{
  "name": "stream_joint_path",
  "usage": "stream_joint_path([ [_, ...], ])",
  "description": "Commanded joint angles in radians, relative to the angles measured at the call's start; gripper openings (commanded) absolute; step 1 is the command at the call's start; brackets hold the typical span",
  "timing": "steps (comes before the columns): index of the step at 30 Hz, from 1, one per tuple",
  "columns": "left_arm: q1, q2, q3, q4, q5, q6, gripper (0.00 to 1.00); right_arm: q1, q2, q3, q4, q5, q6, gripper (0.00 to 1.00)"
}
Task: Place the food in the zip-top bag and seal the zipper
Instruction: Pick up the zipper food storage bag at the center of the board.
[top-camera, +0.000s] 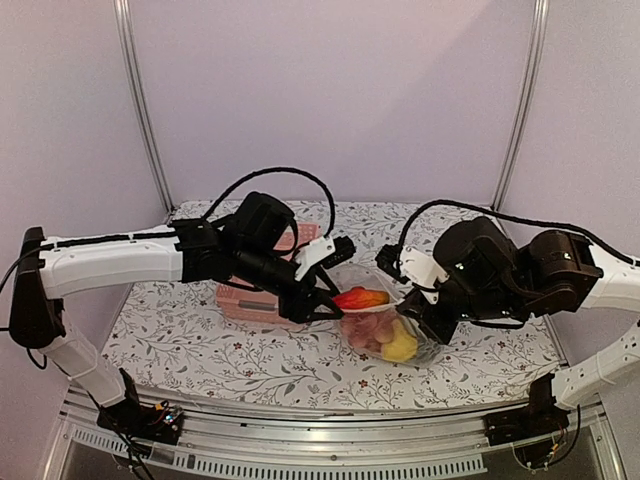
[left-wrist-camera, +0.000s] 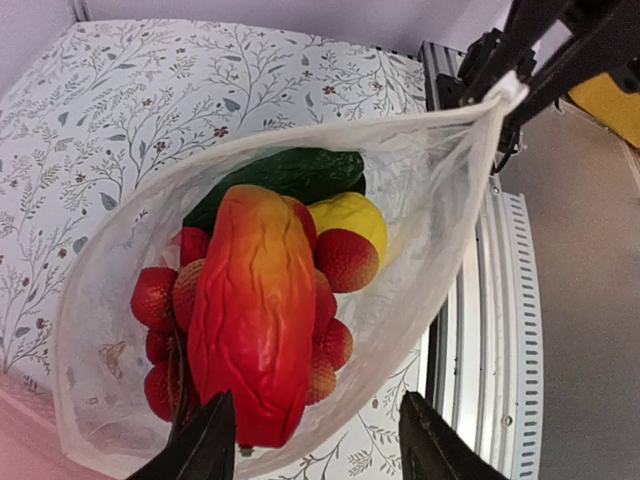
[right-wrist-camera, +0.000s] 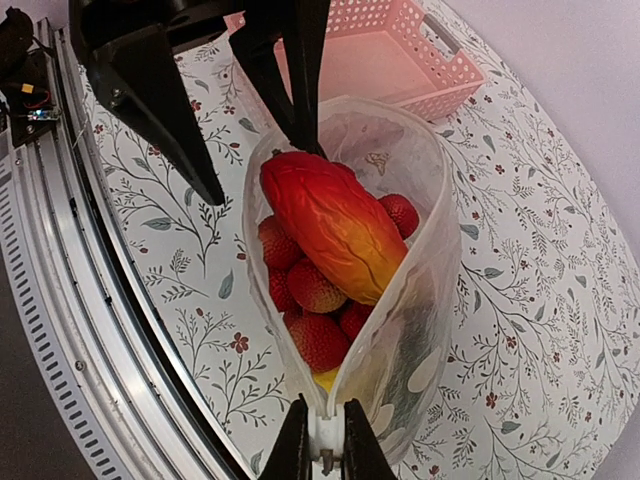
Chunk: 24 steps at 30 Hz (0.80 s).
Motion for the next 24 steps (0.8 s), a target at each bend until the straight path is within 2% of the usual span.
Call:
stream_joint_path([
  [1,-0.051,0.000,0.008,-0.074,0.023,0.088,0.55,-0.008,-0.039,-0.016,-0.015,-0.006,0.038,0.00],
  [6,-0.067,0.062,0.027,-0.094,-0.039,0.139,0.55,-0.008,-0.048,-0.019,-0.033,-0.010,0.046,0.00],
  [11,-0.072,0.144,0.096,-0.151,-0.071,0.199,0.45,-0.010,-0.050,-0.013,-0.045,-0.004,0.050,0.00],
  [17,-0.087,0.160,0.101,-0.153,-0.135,0.239,0.26,-0.026,-0.073,-0.024,-0.045,0.004,0.068,0.00],
  [24,-0.087,0.156,0.116,-0.153,-0.094,0.215,0.11,-0.044,-0.095,-0.047,-0.024,-0.012,0.086,0.00],
])
